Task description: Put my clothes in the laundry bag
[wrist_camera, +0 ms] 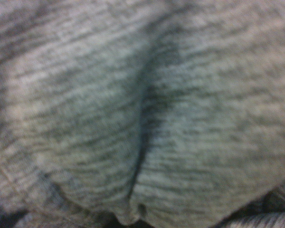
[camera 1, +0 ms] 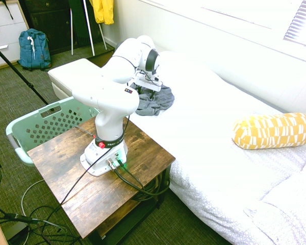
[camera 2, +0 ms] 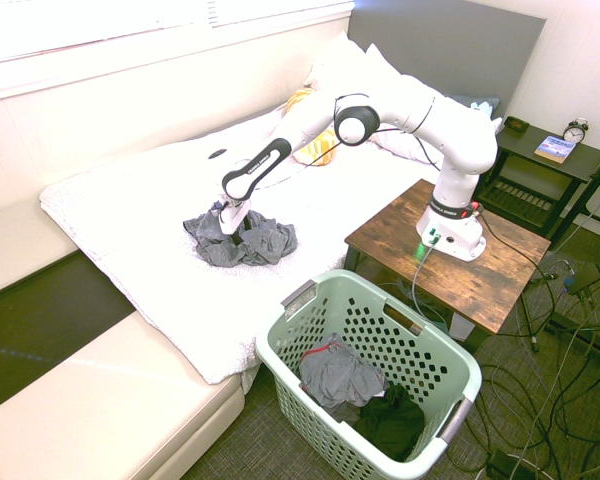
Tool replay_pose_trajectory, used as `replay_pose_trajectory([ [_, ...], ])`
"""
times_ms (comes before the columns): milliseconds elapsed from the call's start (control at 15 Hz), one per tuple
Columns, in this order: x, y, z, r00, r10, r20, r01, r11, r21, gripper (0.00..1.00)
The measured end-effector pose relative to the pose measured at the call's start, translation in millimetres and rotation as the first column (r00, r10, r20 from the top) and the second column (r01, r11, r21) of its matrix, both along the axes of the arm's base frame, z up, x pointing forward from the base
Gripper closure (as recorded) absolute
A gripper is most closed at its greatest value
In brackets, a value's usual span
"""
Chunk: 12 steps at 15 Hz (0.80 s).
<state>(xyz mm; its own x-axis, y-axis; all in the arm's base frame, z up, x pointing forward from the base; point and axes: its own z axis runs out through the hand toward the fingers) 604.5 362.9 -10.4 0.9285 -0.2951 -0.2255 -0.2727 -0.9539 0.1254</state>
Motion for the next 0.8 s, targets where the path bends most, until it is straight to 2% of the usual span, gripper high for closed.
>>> replay_pose_trajectory([
  [67,-1.7,0.9,-1.9,1.000,0.011,0.008,-0.011,1.000,-0.002,1.00],
  [800,2.5,-12.3,-6.2,0.999,0.031,0.024,-0.031,1.000,0.006,1.00],
])
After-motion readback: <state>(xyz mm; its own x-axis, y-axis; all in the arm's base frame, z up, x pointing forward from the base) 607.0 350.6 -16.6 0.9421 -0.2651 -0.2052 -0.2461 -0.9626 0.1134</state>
